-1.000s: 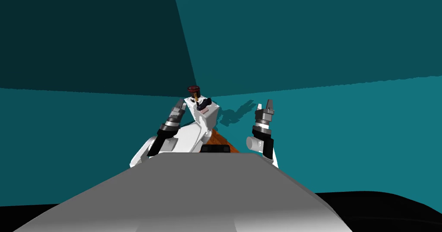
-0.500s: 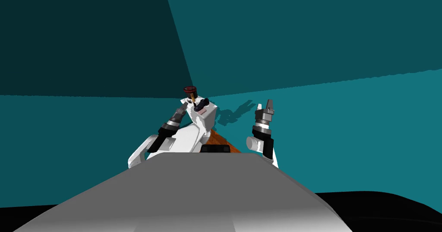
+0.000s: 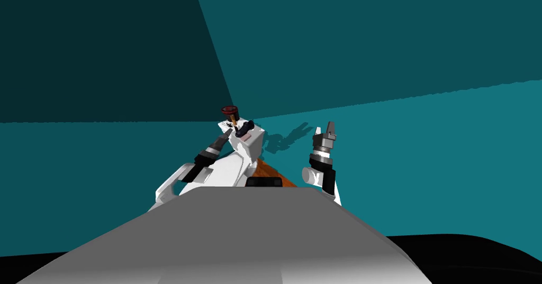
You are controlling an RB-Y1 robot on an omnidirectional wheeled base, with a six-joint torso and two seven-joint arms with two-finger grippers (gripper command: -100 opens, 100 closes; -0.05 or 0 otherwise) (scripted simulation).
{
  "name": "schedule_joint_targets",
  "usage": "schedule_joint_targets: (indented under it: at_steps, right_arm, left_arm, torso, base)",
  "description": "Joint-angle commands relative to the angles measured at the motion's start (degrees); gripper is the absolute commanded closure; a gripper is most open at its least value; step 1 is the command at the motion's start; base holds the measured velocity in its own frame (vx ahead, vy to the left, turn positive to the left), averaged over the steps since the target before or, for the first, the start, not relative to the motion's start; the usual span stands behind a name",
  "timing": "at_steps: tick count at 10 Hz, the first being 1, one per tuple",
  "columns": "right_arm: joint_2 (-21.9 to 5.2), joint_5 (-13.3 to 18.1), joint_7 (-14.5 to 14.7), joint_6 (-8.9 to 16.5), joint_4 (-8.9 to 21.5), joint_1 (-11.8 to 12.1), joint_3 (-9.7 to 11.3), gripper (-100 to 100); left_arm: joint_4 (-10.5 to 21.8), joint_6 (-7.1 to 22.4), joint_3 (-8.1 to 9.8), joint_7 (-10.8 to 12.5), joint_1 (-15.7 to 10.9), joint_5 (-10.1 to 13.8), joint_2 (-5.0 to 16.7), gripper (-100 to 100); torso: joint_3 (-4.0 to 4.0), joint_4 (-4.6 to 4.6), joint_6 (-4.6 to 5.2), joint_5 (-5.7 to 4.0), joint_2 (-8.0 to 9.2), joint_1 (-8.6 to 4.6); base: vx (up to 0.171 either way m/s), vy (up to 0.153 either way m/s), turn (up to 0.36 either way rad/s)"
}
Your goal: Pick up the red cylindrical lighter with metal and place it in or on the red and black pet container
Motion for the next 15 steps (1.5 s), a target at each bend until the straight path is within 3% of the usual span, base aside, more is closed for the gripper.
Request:
schedule_joint_targets:
  at_steps: [1, 3, 5, 6, 11, 15]
  right_arm:
    - [0.0, 0.0, 0.0, 0.0, 0.0, 0.0, 0.0, 0]
    - [0.0, 0.0, 0.0, 0.0, 0.0, 0.0, 0.0, 0]
    - [0.0, 0.0, 0.0, 0.0, 0.0, 0.0, 0.0, 0]
    - [0.0, 0.0, 0.0, 0.0, 0.0, 0.0, 0.0, 0]
    - [0.0, 0.0, 0.0, 0.0, 0.0, 0.0, 0.0, 0]
    - [0.0, 0.0, 0.0, 0.0, 0.0, 0.0, 0.0, 0]
  left_arm:
    - [1.2, 1.5, -0.07, -0.1, -0.5, -0.7, 2.0, -100]
    - [3.4, 3.0, -0.12, -0.2, -1.3, -1.6, 4.5, -100]
    - [3.4, 3.0, -0.12, -0.2, -1.3, -1.6, 4.5, -100]
    - [5.5, 4.4, -0.17, -0.4, -2.2, -2.5, 6.8, -100]
    - [10.2, 7.5, -0.27, -0.7, -3.9, -4.5, 11.7, -100]
    - [11.4, 8.3, -0.30, -0.8, -4.4, -5.0, 13.0, -100]
  torso:
    - [0.00, 0.00, 0.00, 0.00, 0.00, 0.00]
    - [-0.01, 0.00, 0.00, 0.00, -0.03, -0.02]
    - [-0.01, 0.00, -0.01, 0.00, -0.03, -0.05]
    - [-0.14, -0.05, -0.01, -0.04, -0.26, -0.23]
    - [-0.08, -0.03, 0.00, -0.01, -0.15, -0.06]
    - [-0.02, 0.00, -0.03, -0.02, -0.03, -0.09]
  base:
    - [-0.024, 0.030, -0.105]
    - [-0.011, 0.021, -0.100]
    - [0.037, -0.015, -0.044]
    - [0.125, -0.044, -0.193]
    - [0.003, 0.014, -0.096]
    - [-0.007, 0.007, -0.024]
